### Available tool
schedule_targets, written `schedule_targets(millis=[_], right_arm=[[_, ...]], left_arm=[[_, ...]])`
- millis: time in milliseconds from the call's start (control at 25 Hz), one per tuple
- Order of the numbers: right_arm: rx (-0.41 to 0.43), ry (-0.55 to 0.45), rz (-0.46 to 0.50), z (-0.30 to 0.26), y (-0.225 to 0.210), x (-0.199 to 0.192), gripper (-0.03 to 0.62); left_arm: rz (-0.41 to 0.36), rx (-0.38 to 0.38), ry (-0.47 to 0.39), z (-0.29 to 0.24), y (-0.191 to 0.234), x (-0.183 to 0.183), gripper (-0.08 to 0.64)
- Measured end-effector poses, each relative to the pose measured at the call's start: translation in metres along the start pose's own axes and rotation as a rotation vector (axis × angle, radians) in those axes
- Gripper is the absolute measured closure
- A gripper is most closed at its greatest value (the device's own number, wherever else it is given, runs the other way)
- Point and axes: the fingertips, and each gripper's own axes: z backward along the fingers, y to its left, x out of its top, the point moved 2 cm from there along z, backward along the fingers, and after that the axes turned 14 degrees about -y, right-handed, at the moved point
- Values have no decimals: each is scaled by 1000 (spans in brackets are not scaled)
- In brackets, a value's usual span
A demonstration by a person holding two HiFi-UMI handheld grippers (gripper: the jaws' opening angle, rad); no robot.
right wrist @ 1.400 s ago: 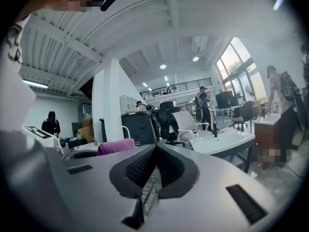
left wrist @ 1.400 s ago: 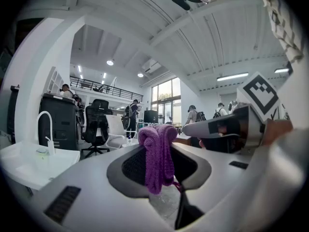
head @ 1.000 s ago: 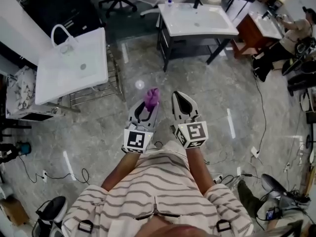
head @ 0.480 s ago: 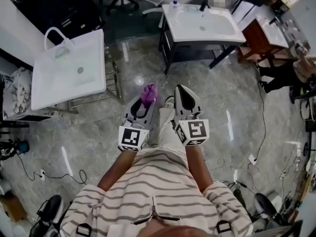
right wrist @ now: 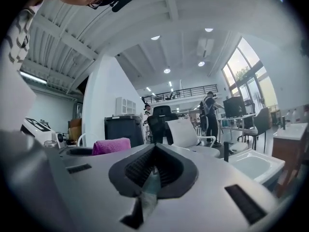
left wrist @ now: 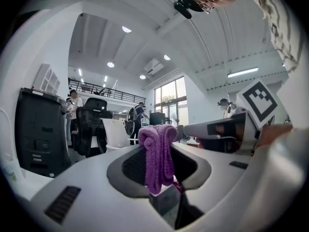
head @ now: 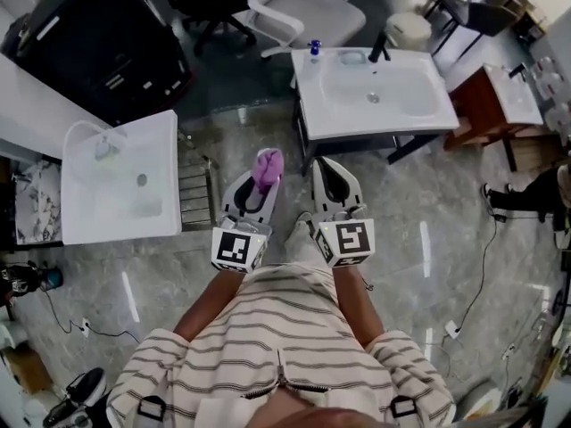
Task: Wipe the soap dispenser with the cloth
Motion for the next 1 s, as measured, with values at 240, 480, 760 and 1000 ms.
schedule_targets(millis=[240,480,760,1000], right_arm=[[43,30,-34,-69,-72,-8,583],[37,74,-88,-122,-119,-34,583],[16,107,-95,-180,-140,-72,583],[-32,129,-83,-232,-156,-105,583]], left_arm=[[-17,12,10,-102,15,-15,443],[-6,23,59,-159,38,-42,443],[10,2,77,-215,84,-73,443],[26,-47,104,-251,132,-102,443]])
